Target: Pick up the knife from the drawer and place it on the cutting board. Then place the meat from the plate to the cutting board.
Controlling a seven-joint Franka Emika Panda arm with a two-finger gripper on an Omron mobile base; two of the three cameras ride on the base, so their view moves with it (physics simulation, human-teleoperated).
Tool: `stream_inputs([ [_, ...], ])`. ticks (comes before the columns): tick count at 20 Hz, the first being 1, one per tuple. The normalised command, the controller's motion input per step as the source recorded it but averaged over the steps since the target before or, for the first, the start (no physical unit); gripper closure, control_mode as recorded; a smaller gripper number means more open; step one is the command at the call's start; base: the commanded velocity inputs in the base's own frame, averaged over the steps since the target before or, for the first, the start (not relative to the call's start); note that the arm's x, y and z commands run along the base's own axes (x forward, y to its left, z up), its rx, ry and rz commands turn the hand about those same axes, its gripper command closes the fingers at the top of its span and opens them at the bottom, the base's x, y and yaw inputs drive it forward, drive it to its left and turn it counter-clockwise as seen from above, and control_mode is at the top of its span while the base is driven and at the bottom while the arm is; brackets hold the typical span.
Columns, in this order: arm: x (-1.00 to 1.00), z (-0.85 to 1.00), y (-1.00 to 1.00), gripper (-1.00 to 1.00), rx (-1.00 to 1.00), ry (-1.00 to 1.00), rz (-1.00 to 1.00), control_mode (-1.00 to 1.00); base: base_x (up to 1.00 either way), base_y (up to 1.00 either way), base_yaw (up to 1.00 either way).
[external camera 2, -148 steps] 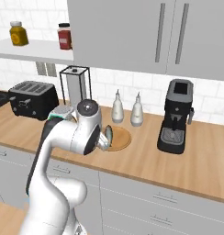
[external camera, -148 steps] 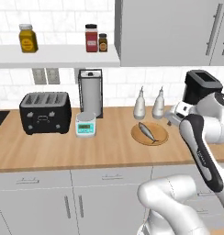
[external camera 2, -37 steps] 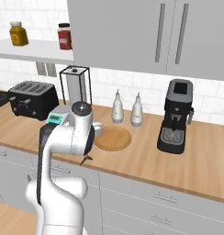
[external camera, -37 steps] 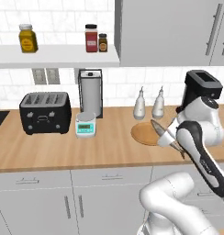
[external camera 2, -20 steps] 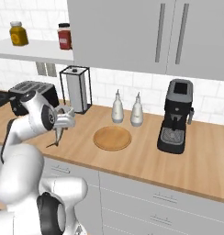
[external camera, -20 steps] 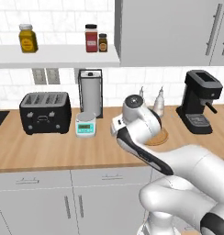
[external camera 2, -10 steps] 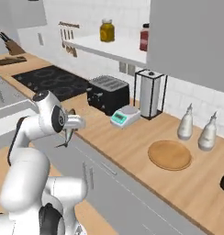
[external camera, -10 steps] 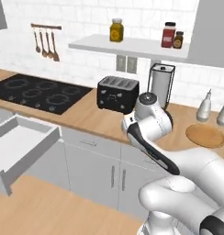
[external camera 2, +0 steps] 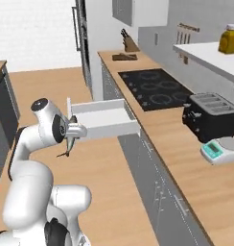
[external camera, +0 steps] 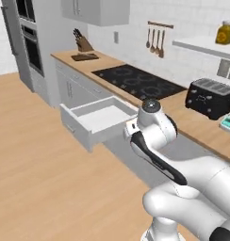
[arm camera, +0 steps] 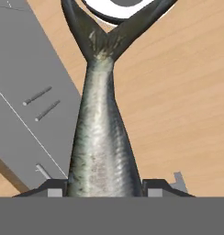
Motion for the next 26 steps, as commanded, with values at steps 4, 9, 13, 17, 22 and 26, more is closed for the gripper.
stream_inputs([
  [4, 0.0, 0.0, 0.0, 1.0, 0.0, 0.0, 0.0, 1.0, 0.18, 1.0, 0.41],
  [9, 0.0, 0.0, 0.0, 1.0, 0.0, 0.0, 0.0, 1.0, 0.88, 1.0, 0.14],
  [13, 0.0, 0.0, 0.0, 1.0, 0.0, 0.0, 0.0, 1.0, 1.0, 1.0, 0.01],
  [17, 0.0, 0.0, 0.0, 1.0, 0.0, 0.0, 0.0, 1.0, 1.0, 0.77, -0.01],
  [22, 0.0, 0.0, 0.0, 1.0, 0.0, 0.0, 0.0, 1.0, 1.0, 0.55, 0.0],
  [26, 0.0, 0.0, 0.0, 1.0, 0.0, 0.0, 0.0, 1.0, 1.0, 0.09, 0.0],
])
